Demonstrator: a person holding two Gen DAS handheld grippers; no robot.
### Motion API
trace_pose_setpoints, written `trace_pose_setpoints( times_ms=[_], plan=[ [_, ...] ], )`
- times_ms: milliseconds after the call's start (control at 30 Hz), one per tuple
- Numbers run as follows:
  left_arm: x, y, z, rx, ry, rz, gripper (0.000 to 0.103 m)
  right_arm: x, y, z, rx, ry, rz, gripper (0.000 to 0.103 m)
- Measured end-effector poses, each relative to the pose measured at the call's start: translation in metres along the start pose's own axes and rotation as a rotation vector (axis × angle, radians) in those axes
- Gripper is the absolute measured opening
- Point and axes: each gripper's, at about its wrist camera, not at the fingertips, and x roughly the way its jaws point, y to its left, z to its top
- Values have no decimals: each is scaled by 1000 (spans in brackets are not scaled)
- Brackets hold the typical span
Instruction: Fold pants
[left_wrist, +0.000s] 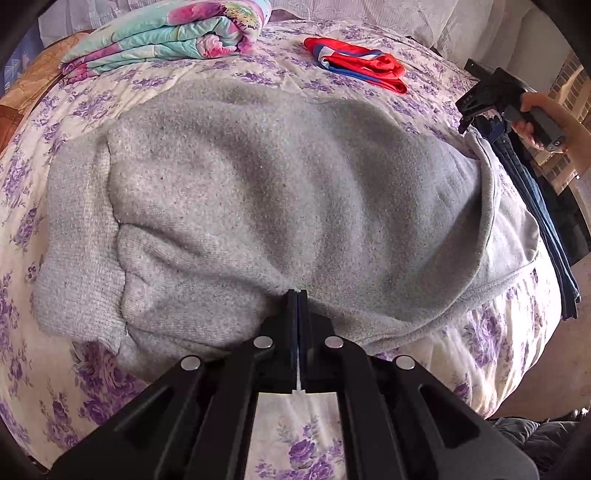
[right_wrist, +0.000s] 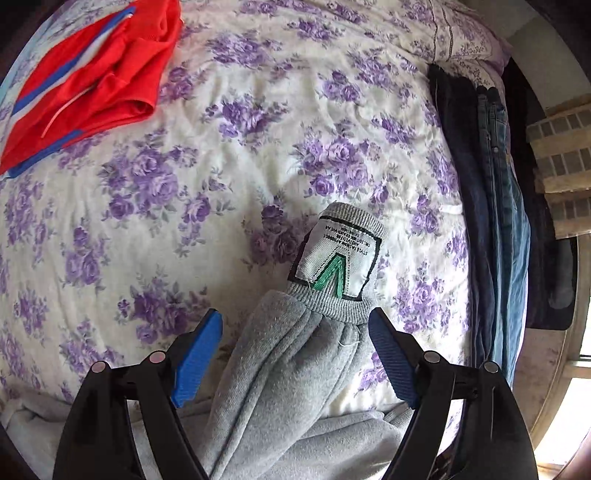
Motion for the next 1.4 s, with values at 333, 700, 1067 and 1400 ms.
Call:
trace_pose_setpoints(
  times_ms=[333, 700, 1067, 1400],
  plan=[
    [2, 1, 2, 17, 11, 0, 1, -36, -84, -53, 55, -201, 261, 11],
    [1, -6, 6, 124, 47, 22, 1, 16, -212, -257, 300, -451, 587, 9],
    [-39, -30, 20, 192, 51, 76, 1, 78, -205, -277, 266, -448, 584, 27],
    [6, -60, 52, 200, 86, 34, 1, -34, -175, -289, -23, -678, 581, 43]
  ],
)
